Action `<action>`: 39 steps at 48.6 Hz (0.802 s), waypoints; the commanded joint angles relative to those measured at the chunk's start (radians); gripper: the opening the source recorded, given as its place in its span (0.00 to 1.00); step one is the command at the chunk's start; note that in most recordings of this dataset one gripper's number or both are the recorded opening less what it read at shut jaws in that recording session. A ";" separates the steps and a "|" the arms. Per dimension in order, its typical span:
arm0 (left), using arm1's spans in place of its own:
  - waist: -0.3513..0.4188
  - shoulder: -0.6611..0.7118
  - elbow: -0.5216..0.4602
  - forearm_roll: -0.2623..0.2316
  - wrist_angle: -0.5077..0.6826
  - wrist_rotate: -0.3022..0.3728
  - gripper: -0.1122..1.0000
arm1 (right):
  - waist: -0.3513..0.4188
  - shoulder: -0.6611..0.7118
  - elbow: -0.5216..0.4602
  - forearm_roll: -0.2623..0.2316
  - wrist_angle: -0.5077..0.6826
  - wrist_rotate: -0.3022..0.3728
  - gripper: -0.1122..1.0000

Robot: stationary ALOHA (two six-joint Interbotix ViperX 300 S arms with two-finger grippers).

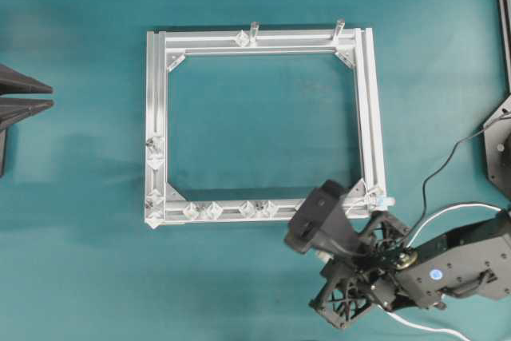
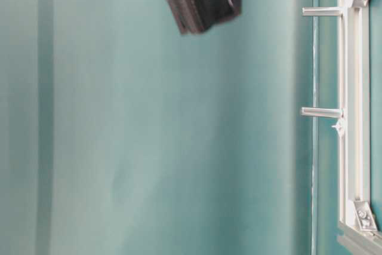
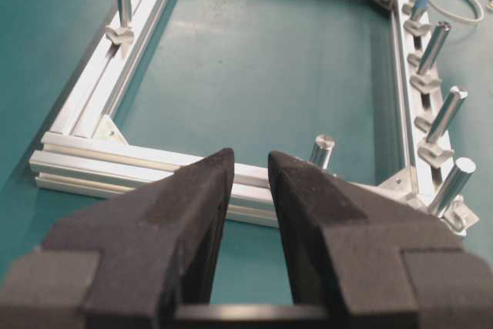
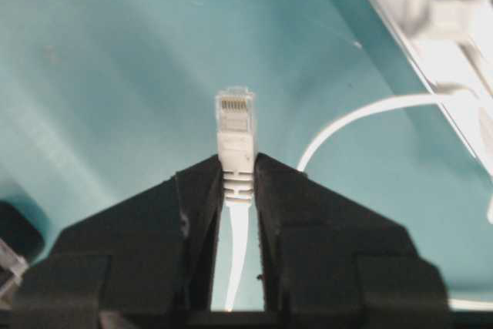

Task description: Move the cable alternately left and right between 8 closely spaced pins so it hooks onto each one.

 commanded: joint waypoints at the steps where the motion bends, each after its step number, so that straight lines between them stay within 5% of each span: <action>1: 0.000 0.015 -0.005 0.003 -0.005 -0.008 0.38 | 0.005 -0.040 0.000 -0.014 0.006 0.066 0.24; 20: 0.000 0.014 -0.003 0.003 -0.005 -0.008 0.38 | -0.009 -0.067 0.034 -0.026 0.006 0.364 0.24; 39: -0.002 0.014 0.002 0.003 -0.011 -0.008 0.38 | -0.074 -0.130 0.100 -0.064 0.006 0.472 0.24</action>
